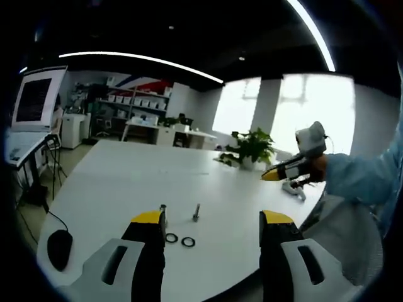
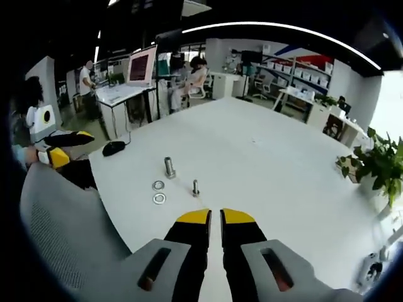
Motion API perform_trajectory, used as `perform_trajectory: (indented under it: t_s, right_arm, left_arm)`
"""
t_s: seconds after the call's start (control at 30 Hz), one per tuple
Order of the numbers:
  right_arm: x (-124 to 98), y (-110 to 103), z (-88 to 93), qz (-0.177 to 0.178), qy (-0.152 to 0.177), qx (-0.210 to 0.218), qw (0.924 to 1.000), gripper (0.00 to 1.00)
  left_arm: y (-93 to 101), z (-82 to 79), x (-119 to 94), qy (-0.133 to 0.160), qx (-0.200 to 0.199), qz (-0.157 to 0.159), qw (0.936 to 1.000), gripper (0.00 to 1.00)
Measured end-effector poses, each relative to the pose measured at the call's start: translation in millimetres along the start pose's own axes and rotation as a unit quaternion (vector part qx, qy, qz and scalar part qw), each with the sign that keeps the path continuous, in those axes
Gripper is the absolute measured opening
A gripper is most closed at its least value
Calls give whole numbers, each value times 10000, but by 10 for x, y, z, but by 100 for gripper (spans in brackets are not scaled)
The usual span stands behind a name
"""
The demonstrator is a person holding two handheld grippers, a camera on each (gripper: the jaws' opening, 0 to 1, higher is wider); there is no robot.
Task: Place the washer onto the threaded stud by aligning its center hole with the stud, sliding it down to the base, and recovering from edge contact or off-axis alignment until the washer reaches the visible bottom stop.
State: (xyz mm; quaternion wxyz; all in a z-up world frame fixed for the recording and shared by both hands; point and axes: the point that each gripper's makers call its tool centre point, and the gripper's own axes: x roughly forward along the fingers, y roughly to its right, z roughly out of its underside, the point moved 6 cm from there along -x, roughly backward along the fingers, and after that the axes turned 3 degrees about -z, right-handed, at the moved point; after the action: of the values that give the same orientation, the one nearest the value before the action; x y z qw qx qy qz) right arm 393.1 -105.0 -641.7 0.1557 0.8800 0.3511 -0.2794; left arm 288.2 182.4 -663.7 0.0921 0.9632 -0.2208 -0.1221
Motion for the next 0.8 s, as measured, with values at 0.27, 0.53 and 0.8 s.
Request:
perform_trajectory:
  t_s: [0.27, 0.53, 0.8]
  right_arm:
    - [-671, 29, 381, 460, -68, 360, 9983, 8]
    - [-770, -126, 697, 426, 74, 831, 9956, 14]
    - [-760, -194, 773, 631, 634, 1253, 9881, 17]
  left_arm:
    - [-3, -4, 38, -79, -64, 25, 9999, 58]
    - [-21, 53, 62, -362, 17, -57, 9993, 58]
    - [-161, 125, 115, -847, 71, -462, 9953, 58]
